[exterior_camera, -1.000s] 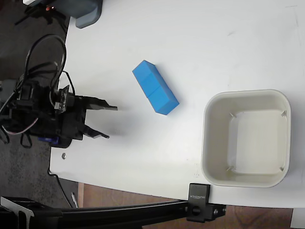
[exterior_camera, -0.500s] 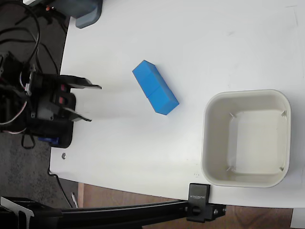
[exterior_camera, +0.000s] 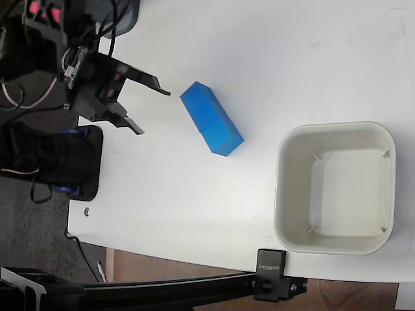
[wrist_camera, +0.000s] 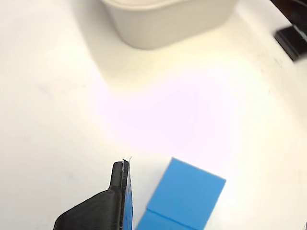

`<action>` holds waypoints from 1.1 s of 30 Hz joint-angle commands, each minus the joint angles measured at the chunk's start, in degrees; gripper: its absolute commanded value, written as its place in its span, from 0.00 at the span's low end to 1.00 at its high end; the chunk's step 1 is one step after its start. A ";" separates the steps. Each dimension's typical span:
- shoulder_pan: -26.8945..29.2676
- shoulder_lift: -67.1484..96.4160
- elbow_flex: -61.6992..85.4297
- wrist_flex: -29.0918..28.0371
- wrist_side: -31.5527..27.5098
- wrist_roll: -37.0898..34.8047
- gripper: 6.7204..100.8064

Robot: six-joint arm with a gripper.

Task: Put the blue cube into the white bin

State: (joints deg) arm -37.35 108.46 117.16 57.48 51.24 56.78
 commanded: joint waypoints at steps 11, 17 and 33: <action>-7.82 -10.63 -14.59 15.91 1.32 29.53 0.98; -10.37 -13.01 -16.35 14.85 0.00 33.49 0.99; -6.86 -17.49 -16.26 10.28 -7.82 32.43 0.99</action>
State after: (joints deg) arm -44.74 89.12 103.97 67.24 43.68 89.30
